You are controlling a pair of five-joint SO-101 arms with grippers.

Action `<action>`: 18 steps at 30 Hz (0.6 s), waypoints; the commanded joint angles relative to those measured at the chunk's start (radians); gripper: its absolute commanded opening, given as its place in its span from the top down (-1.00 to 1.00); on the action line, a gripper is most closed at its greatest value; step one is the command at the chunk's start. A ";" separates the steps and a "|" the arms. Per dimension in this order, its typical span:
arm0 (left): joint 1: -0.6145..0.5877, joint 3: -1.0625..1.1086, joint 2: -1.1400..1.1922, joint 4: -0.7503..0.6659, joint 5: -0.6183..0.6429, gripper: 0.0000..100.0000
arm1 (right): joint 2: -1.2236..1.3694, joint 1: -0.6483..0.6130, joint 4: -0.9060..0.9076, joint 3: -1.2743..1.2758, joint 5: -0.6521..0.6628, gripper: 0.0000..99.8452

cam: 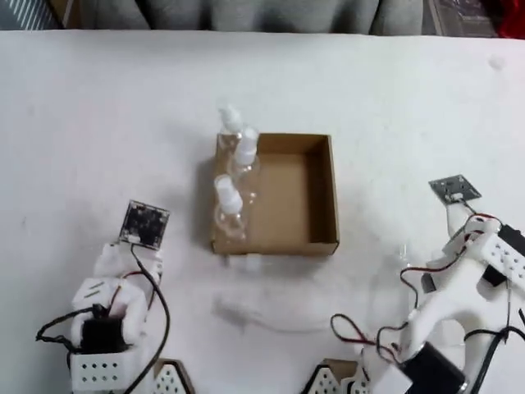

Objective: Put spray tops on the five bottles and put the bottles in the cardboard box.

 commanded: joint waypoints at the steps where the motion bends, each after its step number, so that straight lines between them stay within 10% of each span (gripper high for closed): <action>1: 0.015 -0.035 -0.005 0.046 -0.002 0.95 | -0.105 -0.030 0.088 -0.044 -0.015 0.97; 18: 0.056 -0.239 -0.004 0.192 -0.008 0.95 | -0.139 -0.030 0.116 -0.038 -0.011 0.97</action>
